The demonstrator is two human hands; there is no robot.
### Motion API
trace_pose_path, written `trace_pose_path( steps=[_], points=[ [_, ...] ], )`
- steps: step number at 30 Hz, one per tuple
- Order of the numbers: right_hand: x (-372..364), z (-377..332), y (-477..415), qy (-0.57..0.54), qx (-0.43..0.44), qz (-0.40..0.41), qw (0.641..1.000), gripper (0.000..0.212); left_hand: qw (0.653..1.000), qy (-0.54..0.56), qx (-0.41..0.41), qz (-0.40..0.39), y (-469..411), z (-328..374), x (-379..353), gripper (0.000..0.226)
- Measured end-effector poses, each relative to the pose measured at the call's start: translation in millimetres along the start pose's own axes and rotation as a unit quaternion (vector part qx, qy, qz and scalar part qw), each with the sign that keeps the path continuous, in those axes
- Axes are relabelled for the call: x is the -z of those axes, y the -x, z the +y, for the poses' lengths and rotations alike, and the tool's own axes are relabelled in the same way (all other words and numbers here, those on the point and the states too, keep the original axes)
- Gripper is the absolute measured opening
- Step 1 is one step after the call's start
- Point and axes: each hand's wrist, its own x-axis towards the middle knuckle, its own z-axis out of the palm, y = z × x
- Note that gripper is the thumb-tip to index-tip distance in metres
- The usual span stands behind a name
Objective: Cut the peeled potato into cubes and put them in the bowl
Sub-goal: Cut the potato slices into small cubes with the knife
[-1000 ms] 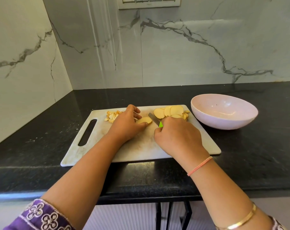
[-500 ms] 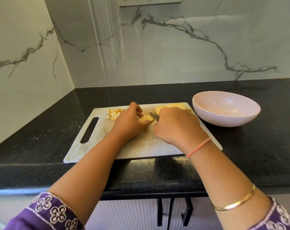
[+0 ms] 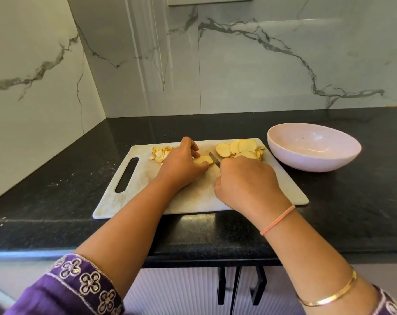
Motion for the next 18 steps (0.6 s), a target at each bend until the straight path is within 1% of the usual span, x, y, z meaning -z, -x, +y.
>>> trace_pose_path(
  steps=[2, 7, 11, 14, 18],
  points=[
    [3, 0, -1, 0.009, 0.006, -0.006, 1.000, 0.020, 1.000, 0.006, -0.001, -0.001, 0, -1, 0, 0.040],
    [20, -1, 8, 0.023, 0.004, -0.014, 1.000, 0.034, 1.000, 0.004, -0.003, -0.001, 0, -3, 1, 0.039],
    [27, -2, 22, 0.012, 0.003, -0.018, 1.000, 0.033, 1.000, 0.003, 0.000, 0.001, 0, -7, 4, 0.039],
    [29, 6, 28, -0.016, -0.027, -0.018, 0.999, 0.031, 1.000, 0.010, 0.002, -0.002, 1, -6, 3, 0.039],
    [29, 9, 26, -0.060, -0.055, 0.033, 0.996, 0.029, 1.000, 0.026, 0.012, -0.008, 2, -3, 3, 0.042]
  ],
)
